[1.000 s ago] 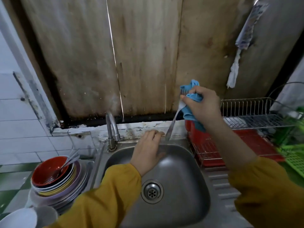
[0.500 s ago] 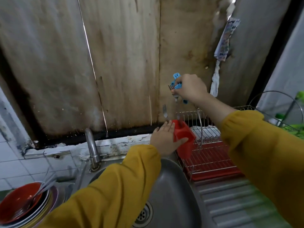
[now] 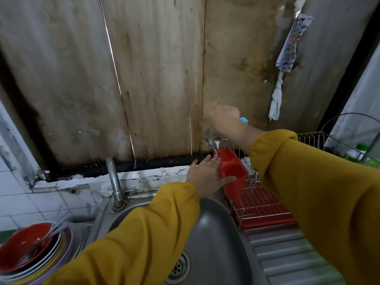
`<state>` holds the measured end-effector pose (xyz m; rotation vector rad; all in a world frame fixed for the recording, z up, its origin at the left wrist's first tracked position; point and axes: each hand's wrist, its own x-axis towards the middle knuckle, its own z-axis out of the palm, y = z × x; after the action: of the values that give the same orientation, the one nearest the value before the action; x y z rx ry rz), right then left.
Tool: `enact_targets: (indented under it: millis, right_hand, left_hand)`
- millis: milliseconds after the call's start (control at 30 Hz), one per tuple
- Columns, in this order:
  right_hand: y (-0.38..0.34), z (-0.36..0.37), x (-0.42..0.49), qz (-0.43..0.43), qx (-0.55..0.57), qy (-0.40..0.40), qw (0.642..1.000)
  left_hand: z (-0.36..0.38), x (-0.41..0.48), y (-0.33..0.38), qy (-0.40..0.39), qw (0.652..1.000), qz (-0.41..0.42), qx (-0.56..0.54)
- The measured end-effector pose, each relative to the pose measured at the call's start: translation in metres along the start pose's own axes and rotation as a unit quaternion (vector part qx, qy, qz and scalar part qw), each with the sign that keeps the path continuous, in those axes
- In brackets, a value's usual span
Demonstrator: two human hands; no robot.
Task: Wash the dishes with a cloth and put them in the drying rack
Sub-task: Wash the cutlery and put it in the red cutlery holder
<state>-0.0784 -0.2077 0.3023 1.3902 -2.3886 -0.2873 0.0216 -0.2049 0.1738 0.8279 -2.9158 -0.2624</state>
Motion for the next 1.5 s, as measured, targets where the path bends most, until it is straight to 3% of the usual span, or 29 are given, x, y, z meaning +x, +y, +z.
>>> enact_targets:
  millis: [200, 300, 367, 467, 600, 700, 933, 1167, 1300, 1500]
  right_hand:
    - [-0.004, -0.004, -0.013, 0.007, 0.041, 0.034, 0.999]
    - [-0.008, -0.007, -0.027, 0.020, 0.172, 0.090, 0.981]
    - [-0.015, -0.010, -0.042, 0.010, 0.302, 0.082, 0.950]
    - [-0.041, -0.008, -0.076, -0.023, 0.496, 0.042, 0.867]
    - [-0.091, 0.014, -0.124, -0.039, 0.620, 0.017, 0.784]
    - [-0.139, 0.042, -0.160, -0.042, 0.662, -0.046, 0.747]
    - [-0.256, 0.074, -0.195, -0.102, 0.665, -0.110, 0.732]
    - [-0.355, 0.067, -0.170, -0.087, 0.690, -0.122, 0.708]
    - [-0.397, 0.067, -0.146, -0.070, 0.682, -0.133, 0.716]
    - [-0.429, 0.074, -0.134, -0.049, 0.679, -0.138, 0.719]
  left_hand:
    - [0.001, -0.006, -0.002, 0.015, 1.000, -0.001, 0.010]
    - [-0.001, -0.019, -0.019, 0.050, 0.998, 0.003, 0.047]
    - [0.003, -0.033, -0.035, 0.084, 0.996, -0.005, 0.031]
    - [0.010, -0.068, -0.059, 0.137, 0.988, -0.019, -0.062]
    - [0.033, -0.137, -0.084, 0.170, 0.982, -0.011, -0.082]
    - [0.060, -0.187, -0.118, 0.192, 0.979, -0.035, -0.064]
    - [0.077, -0.263, -0.229, 0.172, 0.967, -0.181, -0.039]
    - [0.069, -0.284, -0.332, 0.168, 0.921, -0.341, -0.086]
    - [0.064, -0.283, -0.378, 0.127, 0.912, -0.379, -0.090]
    - [0.068, -0.284, -0.420, -0.008, 0.922, -0.379, -0.081]
